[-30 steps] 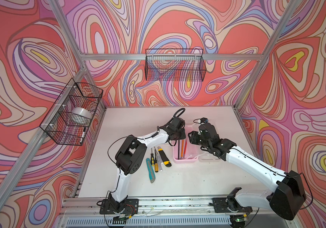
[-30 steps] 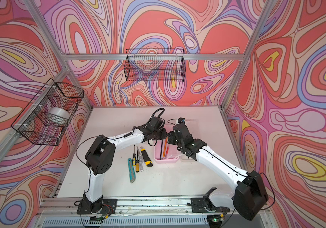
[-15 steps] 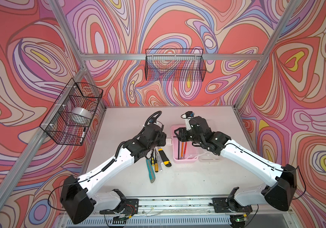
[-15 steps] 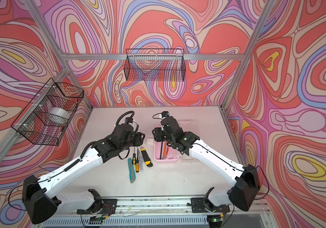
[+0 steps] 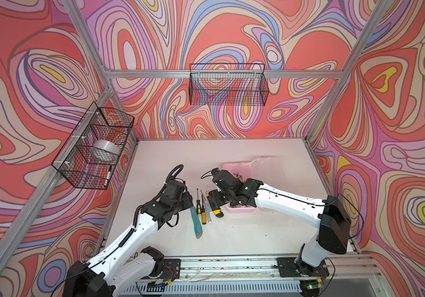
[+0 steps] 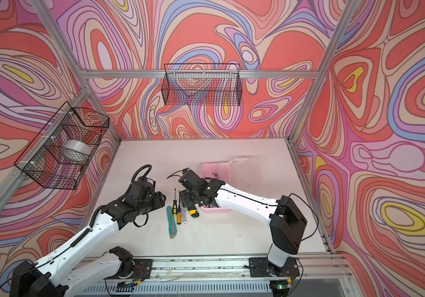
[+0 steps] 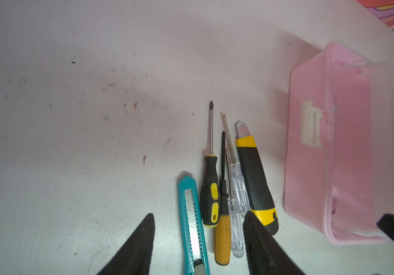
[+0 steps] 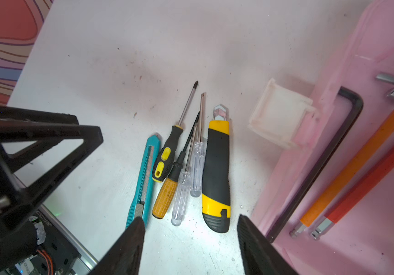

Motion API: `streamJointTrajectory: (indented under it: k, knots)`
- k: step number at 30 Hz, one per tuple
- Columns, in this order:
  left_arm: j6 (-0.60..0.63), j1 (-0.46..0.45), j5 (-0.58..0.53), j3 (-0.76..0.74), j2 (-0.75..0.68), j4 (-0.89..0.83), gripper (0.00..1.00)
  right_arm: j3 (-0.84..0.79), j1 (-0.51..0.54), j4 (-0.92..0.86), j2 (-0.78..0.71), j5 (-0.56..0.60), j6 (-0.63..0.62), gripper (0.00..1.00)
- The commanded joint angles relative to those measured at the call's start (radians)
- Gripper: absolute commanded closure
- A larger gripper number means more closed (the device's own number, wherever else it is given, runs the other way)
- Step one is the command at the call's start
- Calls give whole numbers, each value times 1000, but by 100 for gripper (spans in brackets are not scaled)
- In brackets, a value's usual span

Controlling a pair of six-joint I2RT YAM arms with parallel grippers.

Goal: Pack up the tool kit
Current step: 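Draw the left gripper back while the right gripper reaches to the yellow-black utility knife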

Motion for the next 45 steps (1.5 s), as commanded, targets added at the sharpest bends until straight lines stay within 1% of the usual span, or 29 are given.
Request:
streamJointTrajectory:
  k: [1,2,4,5,12,16,20,26,28,39,45]
  knots:
    - [-23,19,62,-21,2,68,41,26,1,-52,46,16,-10,38]
    - [-20,19,68,-23,9,83,41,25,1,-54,58,23,-12,40]
    - [-21,19,73,-31,15,107,41,30,1,-57,76,36,-15,41]
    - [-23,19,71,-34,17,119,41,39,1,-65,111,42,-15,41]
    - [-29,22,63,-54,38,184,41,84,2,-69,212,38,-26,43]
    - [-38,22,81,-63,57,216,42,105,-4,-84,258,58,-16,45]
    - [-34,26,87,-66,73,216,42,113,-12,-76,284,46,-17,47]
    - [-34,32,87,-76,73,215,42,117,-20,-79,303,57,-3,49]
    - [-35,33,88,-82,70,246,43,122,-20,-82,310,53,-4,50]
    - [-28,47,86,-100,37,235,43,133,-22,-76,347,48,-4,51]
    - [-29,52,89,-107,35,230,43,146,-22,-90,373,76,0,52]
